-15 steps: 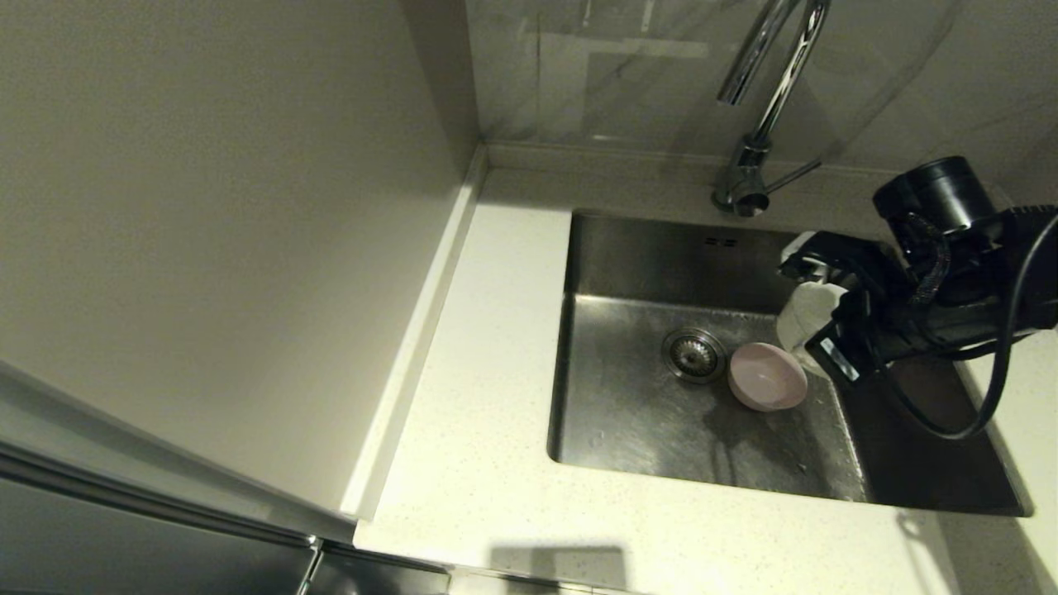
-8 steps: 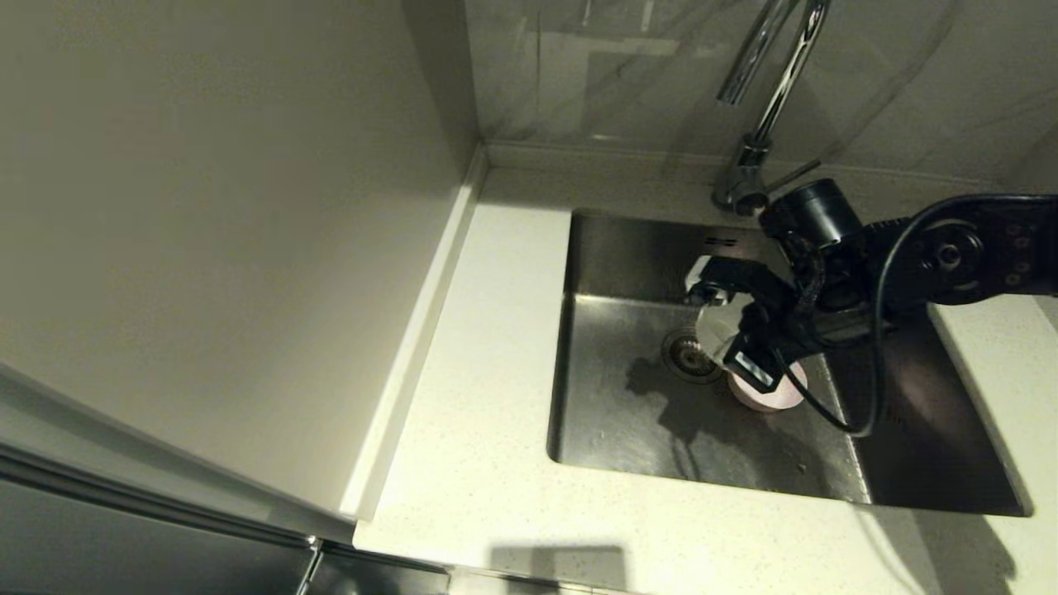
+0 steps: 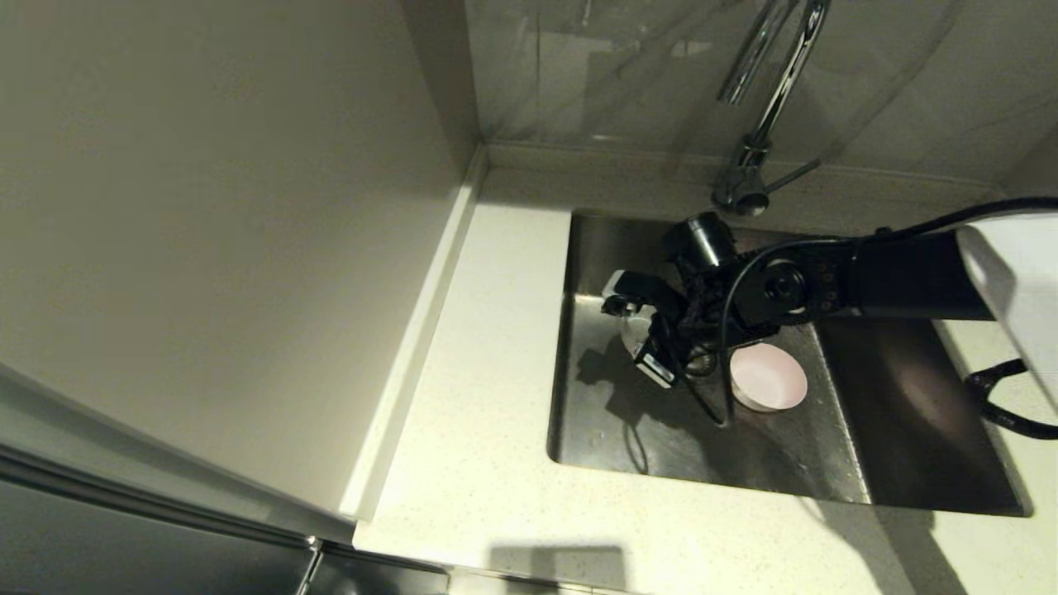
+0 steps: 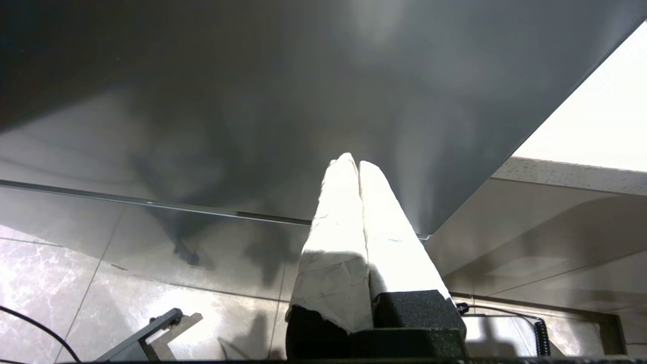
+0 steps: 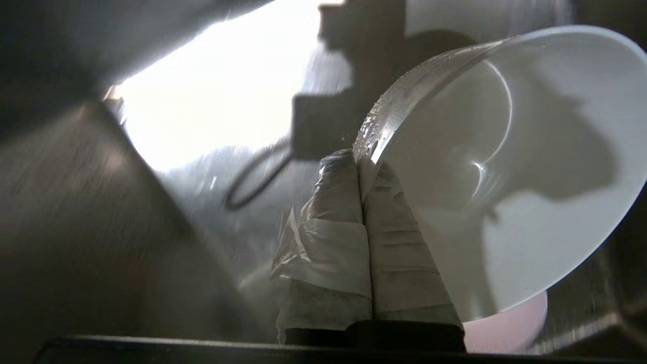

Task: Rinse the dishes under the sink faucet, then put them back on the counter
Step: Put a bowl into the sink

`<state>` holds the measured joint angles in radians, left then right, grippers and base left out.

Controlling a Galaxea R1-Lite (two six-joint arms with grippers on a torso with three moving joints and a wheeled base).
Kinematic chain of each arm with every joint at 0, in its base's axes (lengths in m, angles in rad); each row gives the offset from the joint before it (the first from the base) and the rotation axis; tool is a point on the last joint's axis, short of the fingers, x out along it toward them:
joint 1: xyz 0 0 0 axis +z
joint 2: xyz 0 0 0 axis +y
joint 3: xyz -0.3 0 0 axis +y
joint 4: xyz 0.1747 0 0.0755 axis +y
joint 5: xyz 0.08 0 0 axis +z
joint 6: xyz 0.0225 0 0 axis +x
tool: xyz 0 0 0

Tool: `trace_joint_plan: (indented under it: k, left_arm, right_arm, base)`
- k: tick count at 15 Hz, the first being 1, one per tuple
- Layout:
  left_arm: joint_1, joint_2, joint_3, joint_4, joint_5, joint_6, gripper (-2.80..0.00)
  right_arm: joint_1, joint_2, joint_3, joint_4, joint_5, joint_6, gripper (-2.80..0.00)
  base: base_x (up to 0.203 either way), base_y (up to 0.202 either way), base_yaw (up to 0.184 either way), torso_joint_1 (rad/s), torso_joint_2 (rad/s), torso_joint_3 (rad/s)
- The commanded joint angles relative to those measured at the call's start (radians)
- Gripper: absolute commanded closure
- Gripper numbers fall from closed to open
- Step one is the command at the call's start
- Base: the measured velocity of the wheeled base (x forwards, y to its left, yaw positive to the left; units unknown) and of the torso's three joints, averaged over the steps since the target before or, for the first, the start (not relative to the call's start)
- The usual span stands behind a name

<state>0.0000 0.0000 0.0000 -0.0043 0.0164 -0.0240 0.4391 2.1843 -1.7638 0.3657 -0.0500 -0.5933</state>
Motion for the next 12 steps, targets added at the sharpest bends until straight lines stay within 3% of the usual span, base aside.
trace_joint_plan:
  k: [1, 5, 7, 12]
  left_arm:
    - [0.0, -0.002, 0.0, 0.0, 0.0, -0.001, 0.0]
    - [0.0, -0.002, 0.0, 0.001, 0.0, -0.001, 0.0]
    - [0.0, -0.002, 0.0, 0.0, 0.0, -0.001, 0.0]
    - [0.0, -0.002, 0.0, 0.0, 0.0, -0.001, 0.0]
  right_arm:
    - [0.009, 0.108, -0.045, -0.051, -0.001, -0.003, 0.0]
    - [0.024, 0.189, -0.101, -0.262, -0.009, 0.017, 0.0]
    - [0.026, 0.22, -0.104, -0.348, -0.061, 0.019, 0.0]
    - [-0.003, 0.259, -0.1, -0.37, -0.122, 0.02, 0.0]
  base:
    - [0.0, 0.0, 0.0, 0.0, 0.0, 0.0]
    - [0.0, 0.0, 0.0, 0.0, 0.0, 0.0]
    - [0.0, 0.0, 0.0, 0.0, 0.0, 0.0]
    - [0.0, 0.0, 0.0, 0.0, 0.0, 0.0]
